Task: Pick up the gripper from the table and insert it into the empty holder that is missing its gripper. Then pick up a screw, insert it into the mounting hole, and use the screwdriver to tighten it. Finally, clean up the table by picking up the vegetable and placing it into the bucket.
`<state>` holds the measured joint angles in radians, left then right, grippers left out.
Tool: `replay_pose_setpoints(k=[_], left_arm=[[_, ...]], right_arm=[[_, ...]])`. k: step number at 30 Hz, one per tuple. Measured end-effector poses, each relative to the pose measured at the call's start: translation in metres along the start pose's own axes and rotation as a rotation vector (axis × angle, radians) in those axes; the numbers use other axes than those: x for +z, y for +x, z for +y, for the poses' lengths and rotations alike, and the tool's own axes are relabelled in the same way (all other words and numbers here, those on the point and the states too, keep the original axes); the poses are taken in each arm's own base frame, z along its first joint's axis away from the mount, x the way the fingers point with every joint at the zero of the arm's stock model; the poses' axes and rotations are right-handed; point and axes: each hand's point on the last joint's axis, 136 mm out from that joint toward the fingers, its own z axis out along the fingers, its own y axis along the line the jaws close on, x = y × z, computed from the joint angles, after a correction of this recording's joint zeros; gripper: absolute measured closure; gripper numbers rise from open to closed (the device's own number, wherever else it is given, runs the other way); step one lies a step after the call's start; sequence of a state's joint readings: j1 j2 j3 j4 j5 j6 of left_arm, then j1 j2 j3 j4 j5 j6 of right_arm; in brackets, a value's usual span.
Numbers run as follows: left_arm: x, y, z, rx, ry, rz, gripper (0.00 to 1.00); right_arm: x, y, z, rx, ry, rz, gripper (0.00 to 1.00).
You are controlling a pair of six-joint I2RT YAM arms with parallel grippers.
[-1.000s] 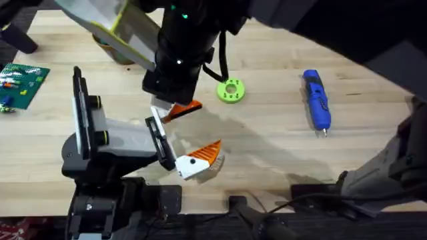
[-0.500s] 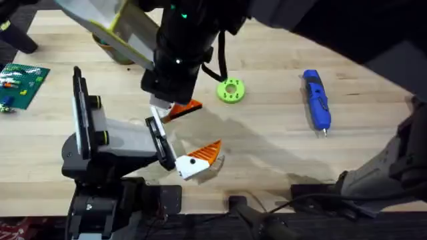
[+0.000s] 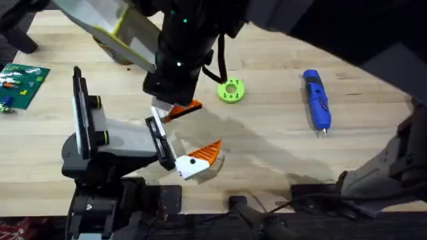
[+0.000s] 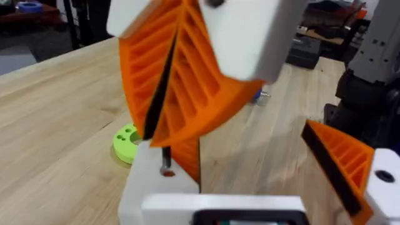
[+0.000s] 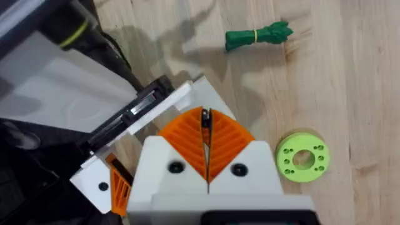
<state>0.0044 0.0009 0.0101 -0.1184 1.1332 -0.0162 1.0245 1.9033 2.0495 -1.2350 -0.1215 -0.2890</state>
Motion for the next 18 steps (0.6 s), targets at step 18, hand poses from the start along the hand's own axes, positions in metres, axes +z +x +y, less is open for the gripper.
replay_pose_setpoints(k=[18], left_arm=[[0.0000, 0.0000, 0.0000, 0.000, 0.000, 0.000, 0.011]], right_arm=[[0.0058, 0.0043, 0.0003, 0.003, -0.005, 0.016, 0.994]])
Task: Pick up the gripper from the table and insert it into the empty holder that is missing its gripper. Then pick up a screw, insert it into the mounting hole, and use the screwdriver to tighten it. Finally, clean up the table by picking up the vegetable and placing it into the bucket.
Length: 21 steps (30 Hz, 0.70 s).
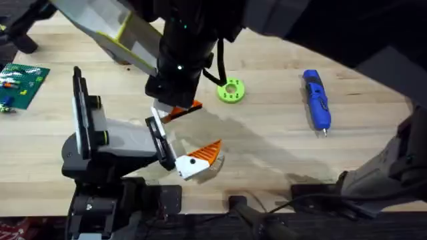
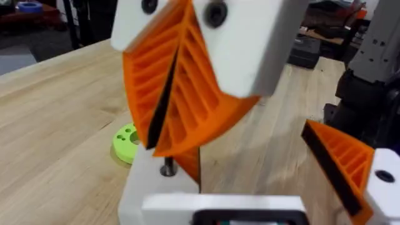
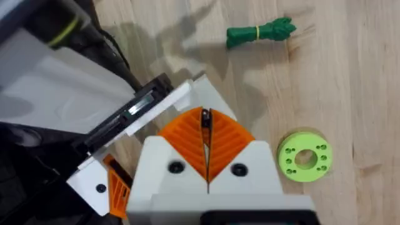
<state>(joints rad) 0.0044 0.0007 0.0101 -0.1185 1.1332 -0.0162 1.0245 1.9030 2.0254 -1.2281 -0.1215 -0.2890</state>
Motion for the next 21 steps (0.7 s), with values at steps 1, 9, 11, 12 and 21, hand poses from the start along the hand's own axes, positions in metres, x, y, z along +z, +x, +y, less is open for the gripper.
replay_pose_setpoints(k=[1, 9, 11, 12, 21], left_arm=[[0.0000, 0.0000, 0.0000, 0.000, 0.000, 0.000, 0.011], [0.0000, 0.0000, 0.0000, 0.000, 0.000, 0.000, 0.011], [0.0000, 0.0000, 0.0000, 0.000, 0.000, 0.000, 0.011], [0.0000, 0.0001, 0.0000, 0.000, 0.000, 0.000, 0.011], [0.0000, 0.0001, 0.0000, 0.000, 0.000, 0.000, 0.011]], right_arm=[[0.0001, -0.0006, -0.0002, 0.000, 0.001, -0.002, 0.993], [0.0002, -0.0024, -0.0007, -0.002, 0.003, -0.010, 0.993], [0.0001, -0.0024, -0.0007, -0.002, 0.003, -0.010, 0.994], [0.0001, -0.0024, -0.0007, -0.002, 0.003, -0.010, 0.994], [0.0062, 0.0032, -0.0001, 0.002, -0.003, 0.011, 0.993]])
